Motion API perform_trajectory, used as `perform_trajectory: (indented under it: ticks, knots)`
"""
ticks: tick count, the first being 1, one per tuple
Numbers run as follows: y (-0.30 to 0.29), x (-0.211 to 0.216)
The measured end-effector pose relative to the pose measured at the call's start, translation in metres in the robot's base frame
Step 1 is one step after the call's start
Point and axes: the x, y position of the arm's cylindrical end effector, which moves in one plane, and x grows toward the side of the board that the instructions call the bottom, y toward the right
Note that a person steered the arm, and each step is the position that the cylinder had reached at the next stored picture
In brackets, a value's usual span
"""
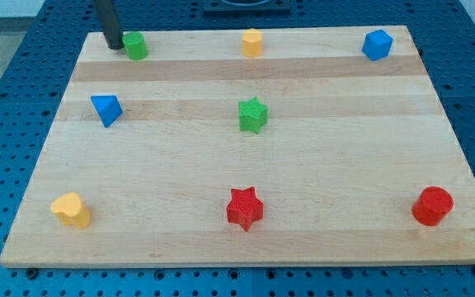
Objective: Push the green circle into the green star
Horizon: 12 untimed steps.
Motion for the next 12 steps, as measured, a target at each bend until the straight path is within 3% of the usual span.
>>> perform_trajectory:
  ticks: [3,8,12]
  knots:
    - [0.063,-0.004]
    - [0.176,0.111]
    - [0.193,0.125]
